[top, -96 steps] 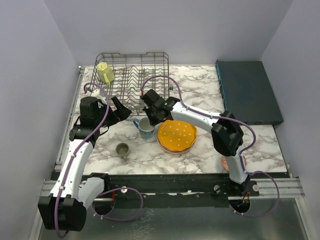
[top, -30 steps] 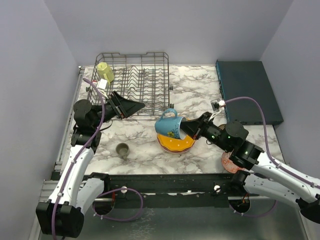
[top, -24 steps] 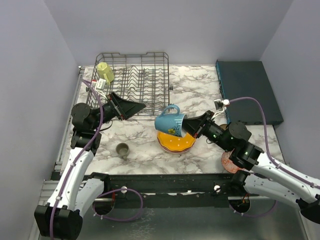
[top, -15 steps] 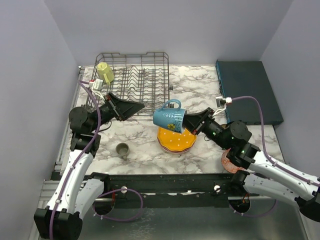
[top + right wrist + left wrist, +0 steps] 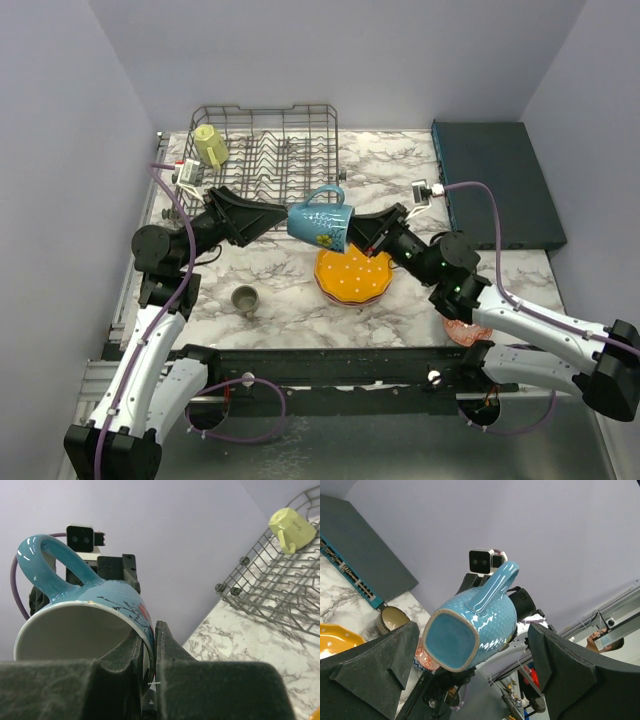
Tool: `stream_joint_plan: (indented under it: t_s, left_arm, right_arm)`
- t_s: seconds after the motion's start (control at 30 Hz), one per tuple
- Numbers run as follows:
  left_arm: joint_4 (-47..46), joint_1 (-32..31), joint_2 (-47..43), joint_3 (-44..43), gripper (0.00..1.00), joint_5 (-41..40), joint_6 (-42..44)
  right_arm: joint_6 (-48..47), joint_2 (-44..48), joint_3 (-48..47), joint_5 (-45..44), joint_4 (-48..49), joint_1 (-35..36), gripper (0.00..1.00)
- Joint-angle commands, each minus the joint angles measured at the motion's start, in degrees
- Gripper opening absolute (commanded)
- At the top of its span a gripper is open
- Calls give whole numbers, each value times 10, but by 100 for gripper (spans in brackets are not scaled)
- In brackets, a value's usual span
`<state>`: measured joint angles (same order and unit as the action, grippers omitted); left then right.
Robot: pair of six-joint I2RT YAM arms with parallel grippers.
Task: Load the mixed dishes into the dish rack
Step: Turn the cup upside down in the dish rack.
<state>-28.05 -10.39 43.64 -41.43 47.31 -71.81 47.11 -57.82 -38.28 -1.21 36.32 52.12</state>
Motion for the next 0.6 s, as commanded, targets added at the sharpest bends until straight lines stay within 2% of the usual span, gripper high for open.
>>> stream_joint_plan:
  t_s: [0.0, 0.57]
  left_arm:
    - [-27, -9, -12, -6, 99, -10, -18]
    - [-73, -26, -21, -19, 99, -24, -48]
  right_arm:
    - [10, -22, -58, 41, 109, 2, 1]
    - [81, -126, -100, 94, 229, 3, 1]
